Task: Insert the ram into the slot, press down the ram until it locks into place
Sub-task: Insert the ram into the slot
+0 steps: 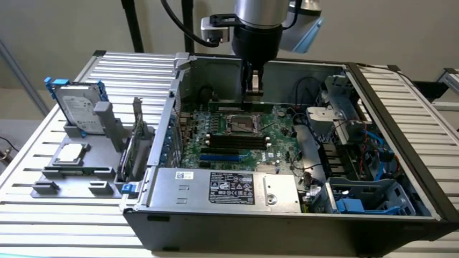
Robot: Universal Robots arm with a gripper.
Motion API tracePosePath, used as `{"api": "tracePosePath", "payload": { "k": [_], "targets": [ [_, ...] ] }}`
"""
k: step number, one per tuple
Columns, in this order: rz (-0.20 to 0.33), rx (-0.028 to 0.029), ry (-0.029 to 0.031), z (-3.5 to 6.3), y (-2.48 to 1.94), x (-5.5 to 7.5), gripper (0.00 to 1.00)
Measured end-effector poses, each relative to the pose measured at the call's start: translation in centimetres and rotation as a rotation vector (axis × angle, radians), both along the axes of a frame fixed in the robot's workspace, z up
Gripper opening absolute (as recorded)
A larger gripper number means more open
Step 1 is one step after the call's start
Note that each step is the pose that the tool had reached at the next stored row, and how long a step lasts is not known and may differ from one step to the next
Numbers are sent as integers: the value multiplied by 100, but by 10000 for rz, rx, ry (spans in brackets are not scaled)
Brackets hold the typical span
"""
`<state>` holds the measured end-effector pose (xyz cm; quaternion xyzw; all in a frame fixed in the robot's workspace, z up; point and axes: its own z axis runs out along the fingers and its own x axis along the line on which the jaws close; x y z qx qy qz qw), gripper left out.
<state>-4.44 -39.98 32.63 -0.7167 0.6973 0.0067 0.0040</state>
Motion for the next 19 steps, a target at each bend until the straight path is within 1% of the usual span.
{"api": "tracePosePath", "payload": {
  "k": [8, 12, 16, 19],
  "targets": [
    [-3, -71, -86, -105, -17, 0, 13],
    [-14, -101, -90, -167, -22, -1, 13],
    [-52, -110, -89, -238, -22, 0, 13],
    [-114, -110, -59, -280, -22, 3, 13]
  ]
}}
